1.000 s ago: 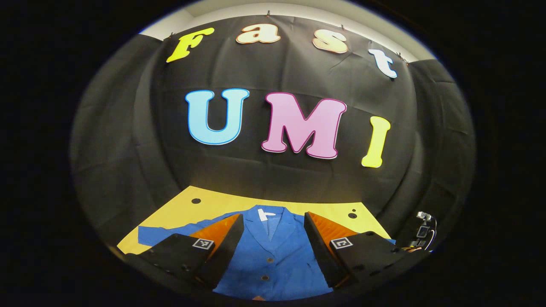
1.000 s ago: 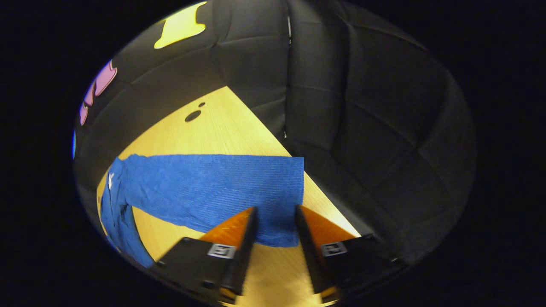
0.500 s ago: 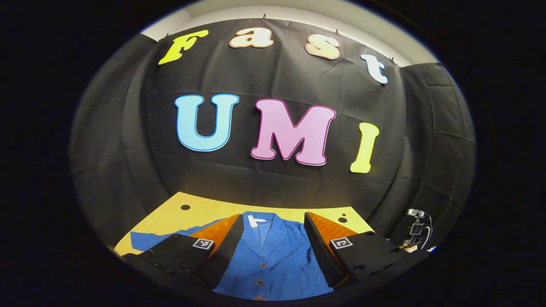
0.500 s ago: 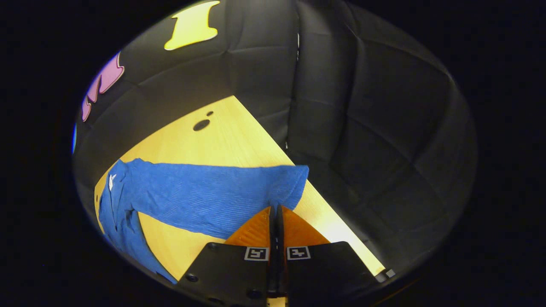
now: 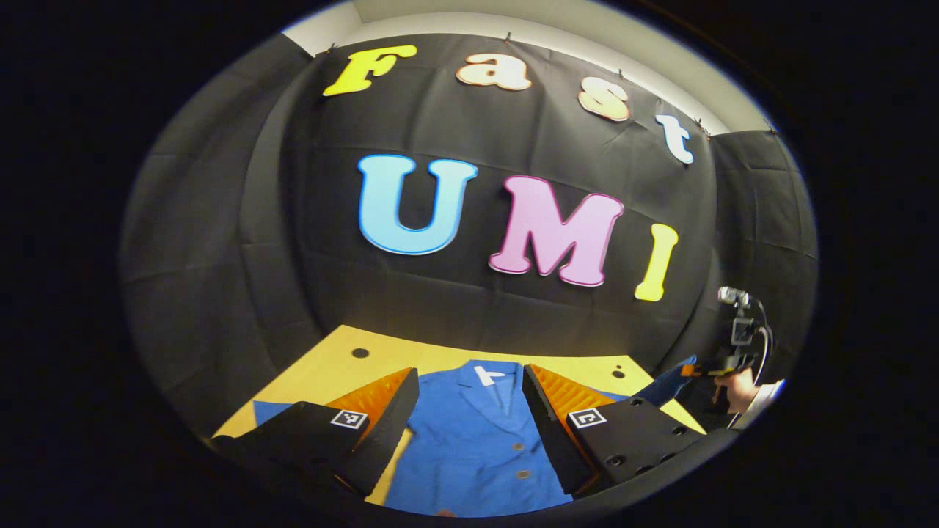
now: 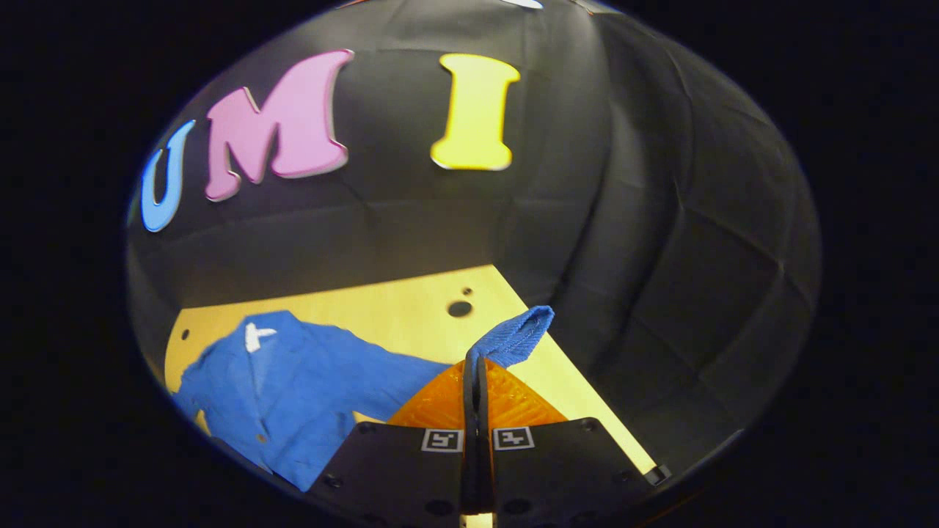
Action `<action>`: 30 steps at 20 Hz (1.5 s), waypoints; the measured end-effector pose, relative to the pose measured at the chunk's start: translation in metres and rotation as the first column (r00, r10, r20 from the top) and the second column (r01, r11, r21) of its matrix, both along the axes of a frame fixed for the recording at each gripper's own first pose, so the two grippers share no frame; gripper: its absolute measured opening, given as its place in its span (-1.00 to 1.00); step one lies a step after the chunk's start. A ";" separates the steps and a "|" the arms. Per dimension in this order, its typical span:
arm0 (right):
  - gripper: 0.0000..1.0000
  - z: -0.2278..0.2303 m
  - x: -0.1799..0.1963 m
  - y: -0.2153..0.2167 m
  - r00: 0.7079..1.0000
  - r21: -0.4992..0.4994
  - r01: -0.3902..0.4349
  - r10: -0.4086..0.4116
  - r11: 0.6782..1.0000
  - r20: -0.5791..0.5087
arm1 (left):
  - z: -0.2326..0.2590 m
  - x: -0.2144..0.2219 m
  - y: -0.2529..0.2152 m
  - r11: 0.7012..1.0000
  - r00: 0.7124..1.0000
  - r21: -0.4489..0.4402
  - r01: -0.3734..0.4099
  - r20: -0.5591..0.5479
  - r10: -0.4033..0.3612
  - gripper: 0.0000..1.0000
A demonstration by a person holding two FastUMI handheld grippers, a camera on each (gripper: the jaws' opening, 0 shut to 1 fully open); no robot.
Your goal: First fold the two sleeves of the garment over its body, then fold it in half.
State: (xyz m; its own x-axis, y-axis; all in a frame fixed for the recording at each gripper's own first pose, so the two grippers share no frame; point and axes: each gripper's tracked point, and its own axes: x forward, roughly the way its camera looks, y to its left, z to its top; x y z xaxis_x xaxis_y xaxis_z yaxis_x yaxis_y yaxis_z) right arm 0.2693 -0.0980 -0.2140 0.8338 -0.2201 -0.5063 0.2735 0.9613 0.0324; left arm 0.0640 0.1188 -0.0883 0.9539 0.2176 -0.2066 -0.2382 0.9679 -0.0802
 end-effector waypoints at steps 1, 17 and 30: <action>-0.99 0.018 0.008 0.029 0.999 0.007 -0.027 0.027 1.000 0.030 | -0.004 -0.009 0.022 1.000 1.000 0.008 -0.025 -0.002 0.025 0.63; -0.99 -0.126 0.086 0.492 0.919 0.310 -0.357 0.390 0.881 -0.050 | -0.080 -0.169 0.194 0.926 0.910 0.021 -0.377 -0.178 0.375 0.63; 0.72 -0.092 0.028 0.508 0.794 0.408 -0.541 0.607 0.735 -0.041 | -0.177 -0.122 0.233 0.921 0.879 -0.101 -0.377 -0.353 0.321 0.67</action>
State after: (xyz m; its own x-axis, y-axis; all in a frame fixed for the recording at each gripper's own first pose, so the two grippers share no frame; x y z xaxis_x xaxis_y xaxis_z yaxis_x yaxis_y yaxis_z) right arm 0.2971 0.4101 -0.3063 0.6406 0.4969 -0.5854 -0.2939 0.8630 0.4108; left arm -0.0584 0.3522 -0.2649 0.6959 0.4609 -0.5508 -0.5976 0.7969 -0.0882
